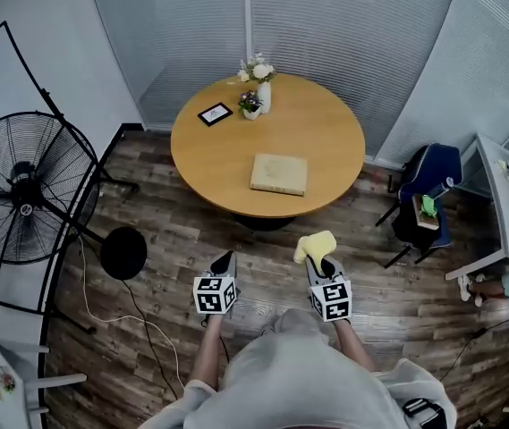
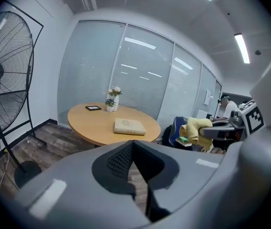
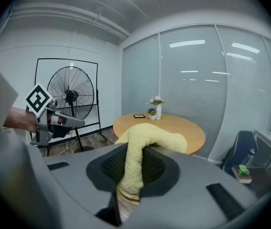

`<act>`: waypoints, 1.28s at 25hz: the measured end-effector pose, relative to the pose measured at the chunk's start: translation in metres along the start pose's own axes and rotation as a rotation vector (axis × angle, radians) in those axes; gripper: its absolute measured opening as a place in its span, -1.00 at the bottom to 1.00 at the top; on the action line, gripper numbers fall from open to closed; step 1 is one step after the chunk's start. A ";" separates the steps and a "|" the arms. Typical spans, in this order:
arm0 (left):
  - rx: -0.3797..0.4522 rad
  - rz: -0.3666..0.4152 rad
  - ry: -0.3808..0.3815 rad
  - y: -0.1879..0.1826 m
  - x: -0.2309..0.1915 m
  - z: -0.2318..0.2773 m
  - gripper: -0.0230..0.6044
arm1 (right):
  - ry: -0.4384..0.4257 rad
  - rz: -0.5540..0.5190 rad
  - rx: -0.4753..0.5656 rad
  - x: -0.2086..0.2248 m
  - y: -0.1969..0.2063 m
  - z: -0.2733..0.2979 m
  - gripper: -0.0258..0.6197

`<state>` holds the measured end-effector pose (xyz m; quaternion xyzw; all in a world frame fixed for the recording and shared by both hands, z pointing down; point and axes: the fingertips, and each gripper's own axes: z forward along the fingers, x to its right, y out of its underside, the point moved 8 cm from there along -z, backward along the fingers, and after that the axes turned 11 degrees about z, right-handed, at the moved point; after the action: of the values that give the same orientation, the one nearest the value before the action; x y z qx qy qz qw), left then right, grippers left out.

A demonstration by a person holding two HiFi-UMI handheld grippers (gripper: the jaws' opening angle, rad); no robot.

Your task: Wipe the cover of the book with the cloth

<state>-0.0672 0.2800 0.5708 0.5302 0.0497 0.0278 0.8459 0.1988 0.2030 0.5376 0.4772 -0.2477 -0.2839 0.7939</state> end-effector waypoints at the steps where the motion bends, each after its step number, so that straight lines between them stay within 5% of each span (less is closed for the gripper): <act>1: -0.001 0.000 -0.001 -0.001 -0.001 0.001 -0.91 | -0.001 0.000 -0.001 0.000 0.000 0.002 -0.73; 18: -0.024 0.002 -0.033 -0.024 -0.054 0.059 -0.91 | -0.031 0.026 -0.022 0.023 -0.020 0.084 -0.73; 32: -0.053 -0.044 -0.088 -0.072 -0.114 0.154 -0.91 | -0.113 0.012 -0.065 0.069 -0.082 0.209 -0.73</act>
<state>-0.1637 0.0995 0.5790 0.5072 0.0233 -0.0130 0.8614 0.0921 -0.0049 0.5605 0.4329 -0.2855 -0.3134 0.7955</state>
